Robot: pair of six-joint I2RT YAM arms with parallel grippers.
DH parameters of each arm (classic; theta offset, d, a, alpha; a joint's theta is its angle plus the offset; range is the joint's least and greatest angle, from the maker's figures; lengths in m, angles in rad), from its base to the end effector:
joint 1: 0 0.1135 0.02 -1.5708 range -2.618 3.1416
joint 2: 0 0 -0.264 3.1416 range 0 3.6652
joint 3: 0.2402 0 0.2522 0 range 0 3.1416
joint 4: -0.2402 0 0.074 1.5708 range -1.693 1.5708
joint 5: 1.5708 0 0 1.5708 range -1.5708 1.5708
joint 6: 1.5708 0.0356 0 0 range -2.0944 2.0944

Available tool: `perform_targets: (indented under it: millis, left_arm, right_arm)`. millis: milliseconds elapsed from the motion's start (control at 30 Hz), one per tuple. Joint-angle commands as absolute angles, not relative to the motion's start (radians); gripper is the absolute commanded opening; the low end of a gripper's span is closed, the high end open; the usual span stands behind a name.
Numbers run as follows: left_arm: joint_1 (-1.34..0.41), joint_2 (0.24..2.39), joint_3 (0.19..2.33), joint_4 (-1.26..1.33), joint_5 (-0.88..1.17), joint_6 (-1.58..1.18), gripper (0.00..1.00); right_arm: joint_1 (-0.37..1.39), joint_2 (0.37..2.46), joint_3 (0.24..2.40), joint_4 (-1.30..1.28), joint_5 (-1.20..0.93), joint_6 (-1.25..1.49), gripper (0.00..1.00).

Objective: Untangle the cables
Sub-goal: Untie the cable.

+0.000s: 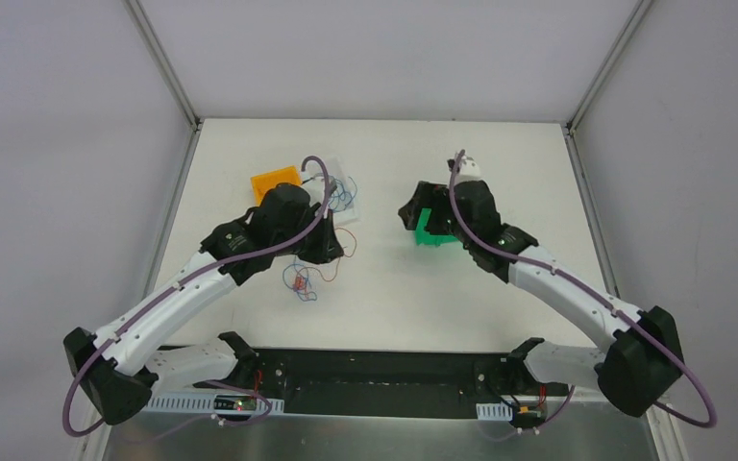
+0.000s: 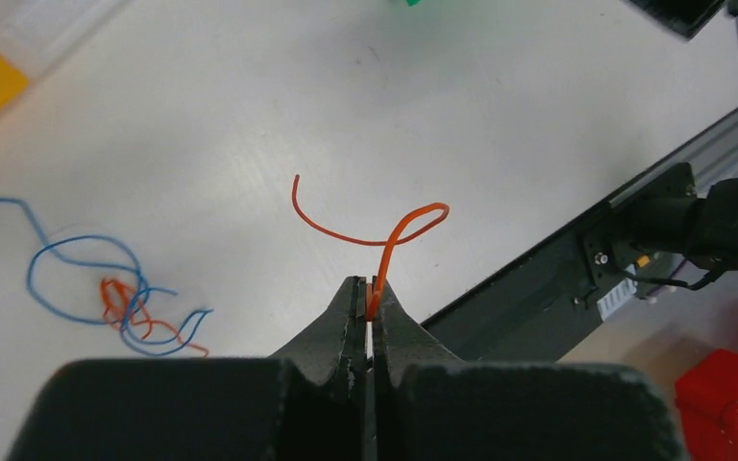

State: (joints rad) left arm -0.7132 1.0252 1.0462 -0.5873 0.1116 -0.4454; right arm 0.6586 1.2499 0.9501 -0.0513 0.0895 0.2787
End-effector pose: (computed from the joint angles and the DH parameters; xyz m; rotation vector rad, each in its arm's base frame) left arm 0.1630 -0.1463 0.3456 0.3671 2.2103 -0.7780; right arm 0.2323 0.1757 0.3114 -0.3094 1.9338 0.5395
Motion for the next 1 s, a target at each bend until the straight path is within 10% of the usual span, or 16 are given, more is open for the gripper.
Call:
perform_targets:
  millis: [0, 67, 200, 233, 967]
  left_arm:
    - [-0.769, 1.119, 1.078, -0.439, 0.253, -0.498, 0.0]
    - [-0.815, 1.195, 1.107, -0.42, 0.285, -0.493, 0.05]
    - [-0.899, 1.317, 1.169, -0.42, 0.361, -0.456, 0.94]
    - [-0.906, 1.336, 1.184, -0.433, 0.345, -0.46, 0.99]
    - [-0.514, 0.842, 0.827, -0.669, -0.073, -0.74, 0.99]
  right_arm:
    - [0.665, 1.128, 0.739, 0.125, 0.275, 0.278, 0.92]
    - [0.663, 1.092, 0.639, 0.198, 0.323, 0.291, 0.92]
    - [0.663, 1.085, 0.554, 0.295, 0.331, 0.319, 0.91]
    - [0.664, 1.091, 0.55, 0.305, 0.326, 0.322, 0.91]
    - [0.909, 1.337, 0.746, 0.223, -0.203, 0.083, 0.88]
